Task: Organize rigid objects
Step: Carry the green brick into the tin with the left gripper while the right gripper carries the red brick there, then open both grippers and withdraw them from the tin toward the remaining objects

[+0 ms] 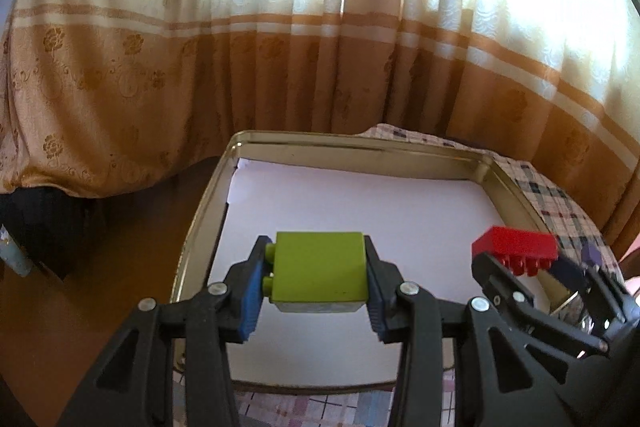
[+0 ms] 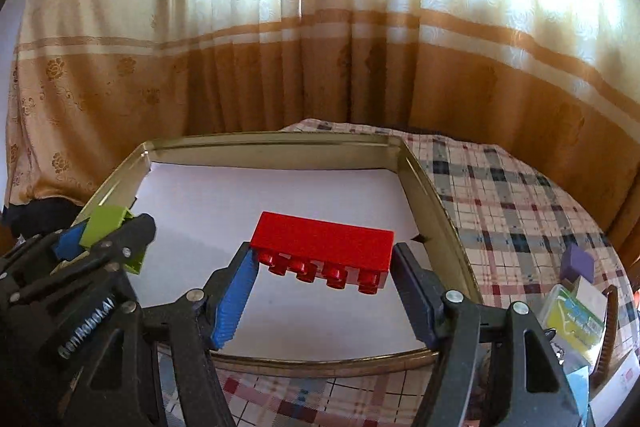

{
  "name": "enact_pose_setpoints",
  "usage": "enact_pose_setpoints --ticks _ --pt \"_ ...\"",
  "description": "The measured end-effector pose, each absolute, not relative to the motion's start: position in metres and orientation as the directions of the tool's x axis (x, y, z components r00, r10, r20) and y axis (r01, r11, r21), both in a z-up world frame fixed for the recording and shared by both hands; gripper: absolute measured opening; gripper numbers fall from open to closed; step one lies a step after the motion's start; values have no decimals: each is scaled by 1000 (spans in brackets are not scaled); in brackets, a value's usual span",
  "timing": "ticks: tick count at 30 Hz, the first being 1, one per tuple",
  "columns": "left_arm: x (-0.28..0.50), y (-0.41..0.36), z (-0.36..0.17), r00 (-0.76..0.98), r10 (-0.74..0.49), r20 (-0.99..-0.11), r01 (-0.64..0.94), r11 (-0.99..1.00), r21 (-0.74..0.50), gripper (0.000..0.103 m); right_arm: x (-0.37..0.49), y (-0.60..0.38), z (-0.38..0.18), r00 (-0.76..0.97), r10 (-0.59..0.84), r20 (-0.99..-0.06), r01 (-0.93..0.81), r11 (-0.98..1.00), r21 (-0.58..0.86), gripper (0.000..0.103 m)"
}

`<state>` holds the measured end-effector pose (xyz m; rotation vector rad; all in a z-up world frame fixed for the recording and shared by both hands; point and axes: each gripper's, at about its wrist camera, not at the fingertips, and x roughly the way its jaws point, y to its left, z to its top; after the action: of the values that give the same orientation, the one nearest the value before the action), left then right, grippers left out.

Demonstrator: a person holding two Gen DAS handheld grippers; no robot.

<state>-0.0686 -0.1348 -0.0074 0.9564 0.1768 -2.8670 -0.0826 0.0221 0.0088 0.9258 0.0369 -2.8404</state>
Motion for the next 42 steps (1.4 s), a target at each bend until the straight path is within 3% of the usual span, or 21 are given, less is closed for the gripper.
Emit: enact_pose_setpoints --ticks 2,5,7,10,14,18,25,29,35,42 --pt "-72 -134 -10 -782 -88 -616 155 -986 -55 43 -87 22 6 -783 -152 -604 164 -986 35 71" --pt "-75 -135 -13 -764 -111 -636 178 -983 -42 43 -90 21 2 -764 -148 -628 164 -986 33 82" --pt "-71 -136 -11 -773 -122 -623 191 -981 -44 52 -90 21 2 -761 -157 -629 169 -985 41 83" --pt "-60 -138 -6 -790 -201 -579 262 -965 -22 83 -86 29 5 -772 -141 -620 137 -989 54 83" --pt "-44 -137 -2 -813 -234 -533 303 -952 -43 103 -78 37 12 -797 -98 -596 92 -995 40 83" --pt "-37 -135 0 -827 -234 -511 301 -952 -53 103 -69 47 19 -815 -90 -573 70 -996 57 92" --pt "-32 -122 -6 -802 -198 -564 278 -959 -59 103 -58 63 24 -821 -77 -566 42 -996 75 92" --pt "-24 -110 -1 -823 -238 -516 282 -959 -7 103 -41 74 26 -839 -57 -542 28 -998 61 92" --pt "-20 -91 -3 -819 -179 -545 218 -976 -8 103 -21 94 33 -860 -23 -509 -3 -999 49 92" --pt "-7 -65 1 -846 -169 -506 170 -984 44 103 -9 113 33 -862 11 -507 -44 -998 52 92"
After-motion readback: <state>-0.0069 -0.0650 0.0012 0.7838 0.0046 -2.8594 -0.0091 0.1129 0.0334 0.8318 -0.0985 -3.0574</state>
